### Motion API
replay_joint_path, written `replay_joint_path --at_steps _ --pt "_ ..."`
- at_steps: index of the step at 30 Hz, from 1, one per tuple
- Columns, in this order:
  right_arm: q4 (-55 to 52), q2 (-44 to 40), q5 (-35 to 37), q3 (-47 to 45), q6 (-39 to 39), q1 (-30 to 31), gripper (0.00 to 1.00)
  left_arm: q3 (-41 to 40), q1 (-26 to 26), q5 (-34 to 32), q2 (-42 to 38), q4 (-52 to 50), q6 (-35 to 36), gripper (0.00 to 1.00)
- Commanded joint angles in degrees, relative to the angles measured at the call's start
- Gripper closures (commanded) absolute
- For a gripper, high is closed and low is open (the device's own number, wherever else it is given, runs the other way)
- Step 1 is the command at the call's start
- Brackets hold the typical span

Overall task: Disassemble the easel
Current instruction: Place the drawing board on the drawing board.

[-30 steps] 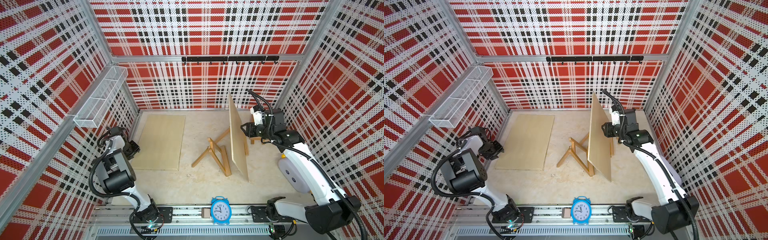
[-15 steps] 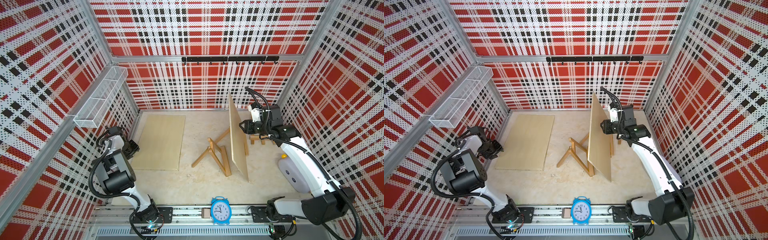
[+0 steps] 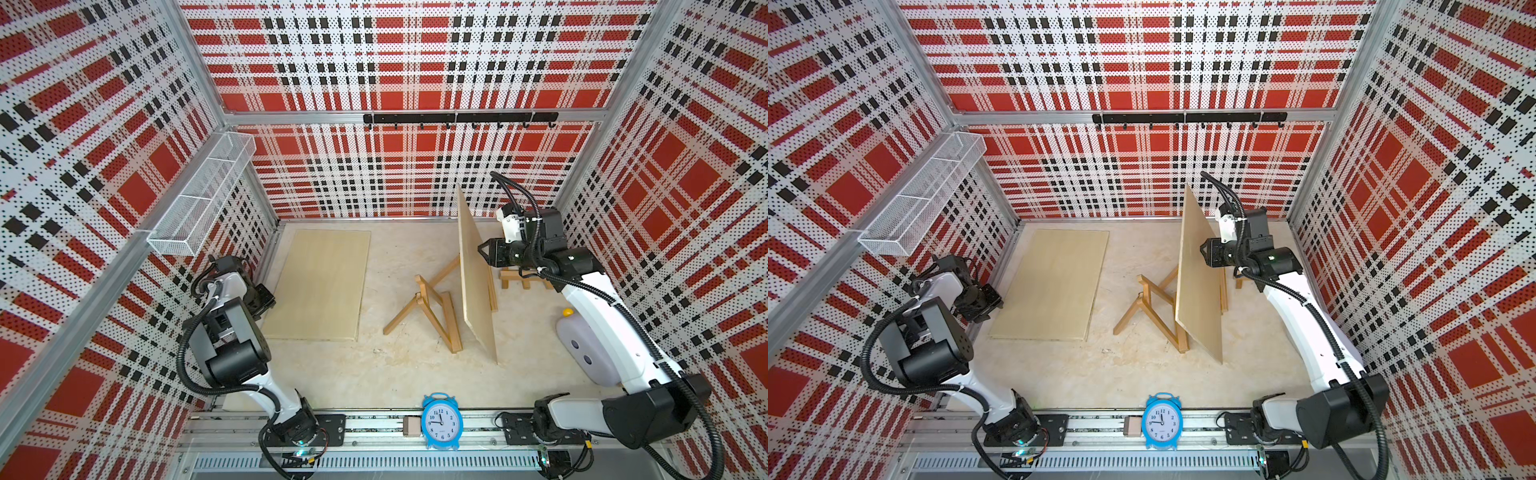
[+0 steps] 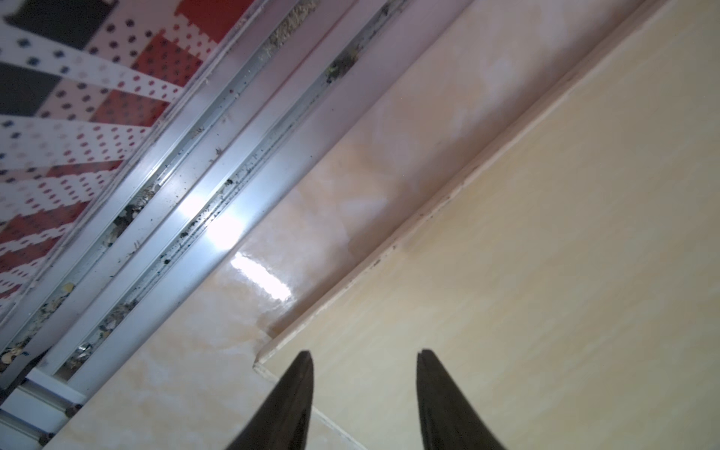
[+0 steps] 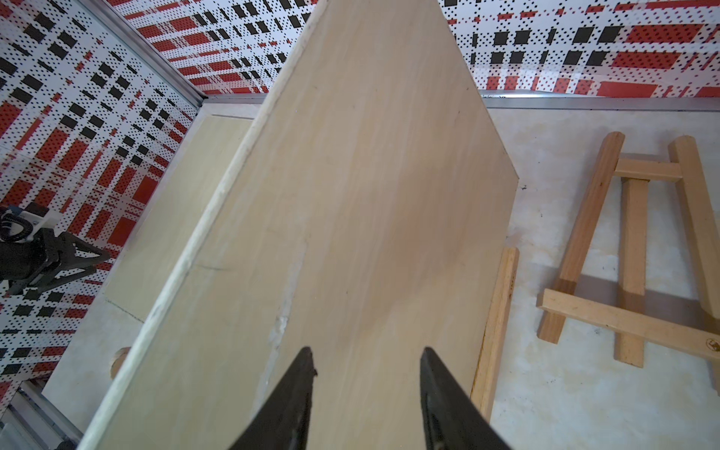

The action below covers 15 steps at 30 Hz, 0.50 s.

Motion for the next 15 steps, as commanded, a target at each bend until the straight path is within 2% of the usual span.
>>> replay_joint_path --at_steps 1,15 --pt "0.26 -2.58 0.86 -0.84 0.35 0.23 0.53 -1.01 0.68 -0.06 1.56 1.97 3.35 0.53" --pt "0.69 -3.47 0.78 -2.35 0.61 0.25 0.53 -0.85 1.68 -1.46 5.03 2.18 3.74 0.53"
